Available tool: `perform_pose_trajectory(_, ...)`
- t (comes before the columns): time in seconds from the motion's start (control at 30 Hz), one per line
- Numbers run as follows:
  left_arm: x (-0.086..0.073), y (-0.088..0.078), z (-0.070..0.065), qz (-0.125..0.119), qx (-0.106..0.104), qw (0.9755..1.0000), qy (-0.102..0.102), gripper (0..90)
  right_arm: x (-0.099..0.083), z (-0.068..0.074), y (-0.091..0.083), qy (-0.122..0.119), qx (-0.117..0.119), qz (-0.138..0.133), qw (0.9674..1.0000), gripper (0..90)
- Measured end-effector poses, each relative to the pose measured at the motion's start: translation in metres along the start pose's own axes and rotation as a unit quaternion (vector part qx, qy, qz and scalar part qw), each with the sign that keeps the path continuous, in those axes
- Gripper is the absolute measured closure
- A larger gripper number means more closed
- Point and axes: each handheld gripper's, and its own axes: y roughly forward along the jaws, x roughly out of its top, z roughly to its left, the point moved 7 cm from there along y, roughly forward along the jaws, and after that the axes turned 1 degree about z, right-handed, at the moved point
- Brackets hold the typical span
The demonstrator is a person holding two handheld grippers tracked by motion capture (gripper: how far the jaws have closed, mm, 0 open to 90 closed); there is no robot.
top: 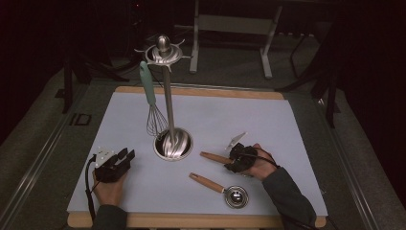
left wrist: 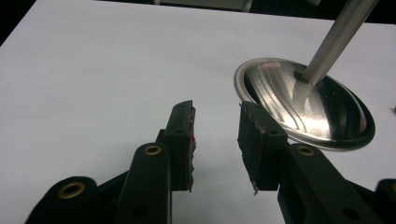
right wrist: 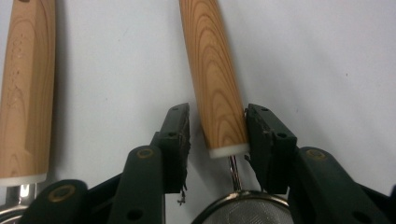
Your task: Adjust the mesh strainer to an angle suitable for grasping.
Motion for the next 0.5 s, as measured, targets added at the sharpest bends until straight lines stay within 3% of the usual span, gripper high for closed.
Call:
perform_pose_trajectory(0.2,0.0001,-0.0002,0.0000,-0.001,-0.001,1.0000,0.000,66.1,0.0070,-0.0031,-0.0005,0.005,0.018,0.007,0.9998,58.6)
perform_pose_trajectory(0.5,-0.0001,-0.0003,-0.0001,0.000,0.001,1.0000,0.003,66.0,0.0065,0.0040,-0.0044,-0.004,0.042,0.012,0.9990,60.0)
